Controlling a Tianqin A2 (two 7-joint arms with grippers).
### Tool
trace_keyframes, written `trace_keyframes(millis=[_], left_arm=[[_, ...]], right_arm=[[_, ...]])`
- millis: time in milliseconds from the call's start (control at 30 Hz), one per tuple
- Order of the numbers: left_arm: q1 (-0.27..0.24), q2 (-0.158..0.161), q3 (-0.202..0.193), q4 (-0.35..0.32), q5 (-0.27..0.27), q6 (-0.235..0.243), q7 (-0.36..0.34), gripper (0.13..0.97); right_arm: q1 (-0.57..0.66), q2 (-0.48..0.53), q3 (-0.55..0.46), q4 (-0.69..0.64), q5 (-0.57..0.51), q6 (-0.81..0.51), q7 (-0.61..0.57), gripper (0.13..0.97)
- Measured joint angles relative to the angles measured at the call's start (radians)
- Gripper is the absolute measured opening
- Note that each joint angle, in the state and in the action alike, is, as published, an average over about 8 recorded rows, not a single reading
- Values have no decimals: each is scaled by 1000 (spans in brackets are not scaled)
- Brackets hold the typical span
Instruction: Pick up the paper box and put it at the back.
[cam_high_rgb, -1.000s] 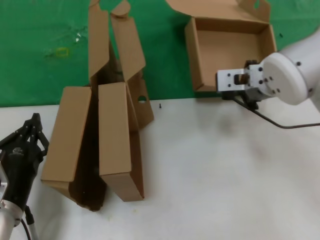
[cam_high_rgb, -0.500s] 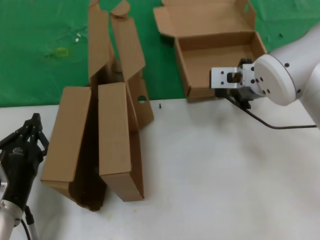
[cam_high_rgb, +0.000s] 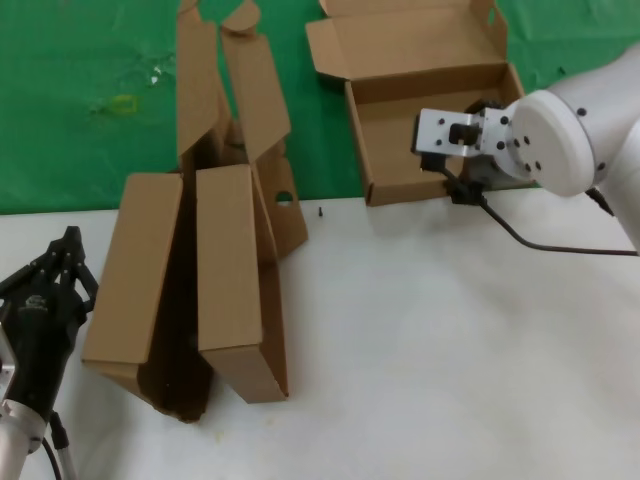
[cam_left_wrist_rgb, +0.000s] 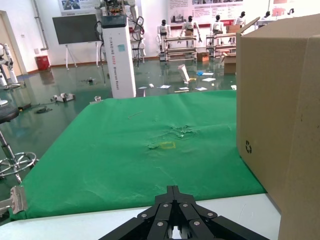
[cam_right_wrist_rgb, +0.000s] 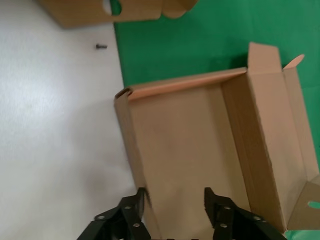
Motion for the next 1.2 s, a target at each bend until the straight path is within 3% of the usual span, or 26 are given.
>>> trace_keyframes(millis=[100, 433, 667, 867, 1067, 1200], left_arm=[[0, 0, 0, 0, 0, 0, 0, 143], [0, 0, 0, 0, 0, 0, 0, 143], [0, 0, 0, 0, 0, 0, 0, 143], [0, 0, 0, 0, 0, 0, 0, 143], [0, 0, 0, 0, 0, 0, 0, 161], [0, 0, 0, 0, 0, 0, 0, 171]], right_arm=[[-3, 1, 16, 14, 26, -4, 5, 367], [-11, 49, 122, 163, 223, -53, 46, 603], [-56, 97, 272, 315, 346, 40, 114, 778], [-136, 121, 374, 394, 394, 150, 136, 810], [-180, 119, 391, 399, 438, 204, 110, 906], [-217, 114, 396, 396, 483, 250, 79, 928]])
